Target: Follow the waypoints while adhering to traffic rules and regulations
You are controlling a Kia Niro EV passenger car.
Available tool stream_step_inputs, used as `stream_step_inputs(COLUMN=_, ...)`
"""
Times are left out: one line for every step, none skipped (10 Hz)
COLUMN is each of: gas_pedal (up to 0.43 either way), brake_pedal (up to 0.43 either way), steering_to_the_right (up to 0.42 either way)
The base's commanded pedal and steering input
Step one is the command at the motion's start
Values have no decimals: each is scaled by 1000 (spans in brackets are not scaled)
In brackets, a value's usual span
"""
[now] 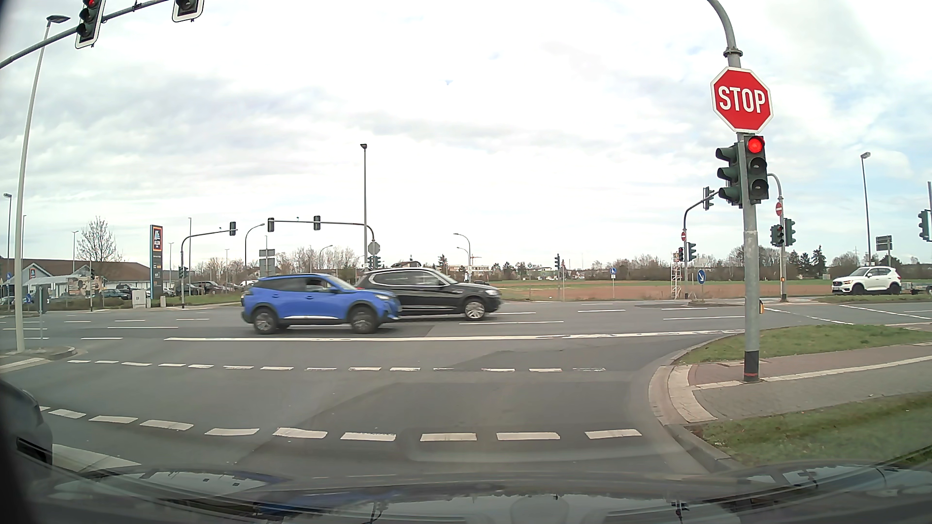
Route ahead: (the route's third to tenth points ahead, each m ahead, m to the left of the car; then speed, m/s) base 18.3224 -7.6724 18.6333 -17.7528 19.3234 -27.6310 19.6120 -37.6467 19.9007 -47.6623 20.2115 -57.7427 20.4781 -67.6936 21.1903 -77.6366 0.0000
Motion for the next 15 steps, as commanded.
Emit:
stream_step_inputs(gas_pedal=0, brake_pedal=287, steering_to_the_right=-1)
stream_step_inputs(gas_pedal=0, brake_pedal=287, steering_to_the_right=-1)
stream_step_inputs(gas_pedal=0, brake_pedal=287, steering_to_the_right=-1)
stream_step_inputs(gas_pedal=0, brake_pedal=287, steering_to_the_right=-1)
stream_step_inputs(gas_pedal=0, brake_pedal=287, steering_to_the_right=-1)
stream_step_inputs(gas_pedal=0, brake_pedal=287, steering_to_the_right=-1)
stream_step_inputs(gas_pedal=0, brake_pedal=287, steering_to_the_right=-1)
stream_step_inputs(gas_pedal=0, brake_pedal=287, steering_to_the_right=-1)
stream_step_inputs(gas_pedal=0, brake_pedal=287, steering_to_the_right=-1)
stream_step_inputs(gas_pedal=0, brake_pedal=287, steering_to_the_right=-1)
stream_step_inputs(gas_pedal=0, brake_pedal=287, steering_to_the_right=-1)
stream_step_inputs(gas_pedal=0, brake_pedal=287, steering_to_the_right=-1)
stream_step_inputs(gas_pedal=0, brake_pedal=287, steering_to_the_right=-1)
stream_step_inputs(gas_pedal=0, brake_pedal=287, steering_to_the_right=-1)
stream_step_inputs(gas_pedal=0, brake_pedal=287, steering_to_the_right=-1)
